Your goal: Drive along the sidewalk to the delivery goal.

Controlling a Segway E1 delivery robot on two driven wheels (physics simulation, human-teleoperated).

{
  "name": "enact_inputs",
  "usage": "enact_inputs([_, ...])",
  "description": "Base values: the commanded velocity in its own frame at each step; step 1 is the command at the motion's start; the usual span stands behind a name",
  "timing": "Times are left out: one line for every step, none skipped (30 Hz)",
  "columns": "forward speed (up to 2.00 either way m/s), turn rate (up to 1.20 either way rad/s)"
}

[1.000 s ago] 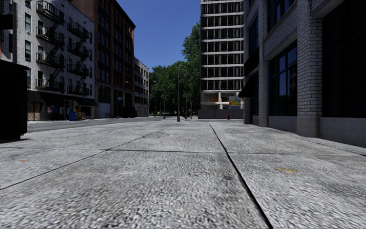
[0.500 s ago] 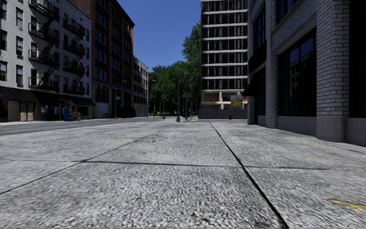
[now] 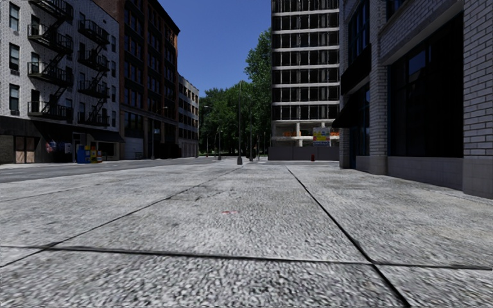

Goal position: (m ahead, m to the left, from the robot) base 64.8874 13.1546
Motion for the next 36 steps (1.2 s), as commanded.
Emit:
enact_inputs([2.00, 0.00])
enact_inputs([2.00, 0.00])
enact_inputs([2.00, 0.00])
enact_inputs([2.00, 0.00])
enact_inputs([2.00, 0.00])
enact_inputs([2.00, 0.00])
enact_inputs([2.00, 0.00])
enact_inputs([2.00, 0.00])
enact_inputs([2.00, 0.00])
enact_inputs([2.00, 0.00])
enact_inputs([2.00, 0.00])
enact_inputs([2.00, 0.00])
enact_inputs([2.00, 0.00])
enact_inputs([2.00, 0.00])
enact_inputs([2.00, 0.00])
enact_inputs([2.00, 0.00])
enact_inputs([2.00, 0.00])
enact_inputs([2.00, 0.00])
enact_inputs([2.00, 0.11])
enact_inputs([2.00, 0.17])
enact_inputs([2.00, 0.19])
enact_inputs([2.00, 0.19])
enact_inputs([2.00, 0.19])
enact_inputs([2.00, 0.19])
enact_inputs([2.00, 0.19])
enact_inputs([2.00, 0.19])
enact_inputs([2.00, 0.19])
enact_inputs([2.00, 0.19])
enact_inputs([2.00, 0.19])
enact_inputs([2.00, 0.20])
enact_inputs([2.00, 0.24])
enact_inputs([2.00, 0.27])
enact_inputs([2.00, 0.27])
enact_inputs([2.00, 0.27])
enact_inputs([2.00, 0.28])
enact_inputs([2.00, 0.28])
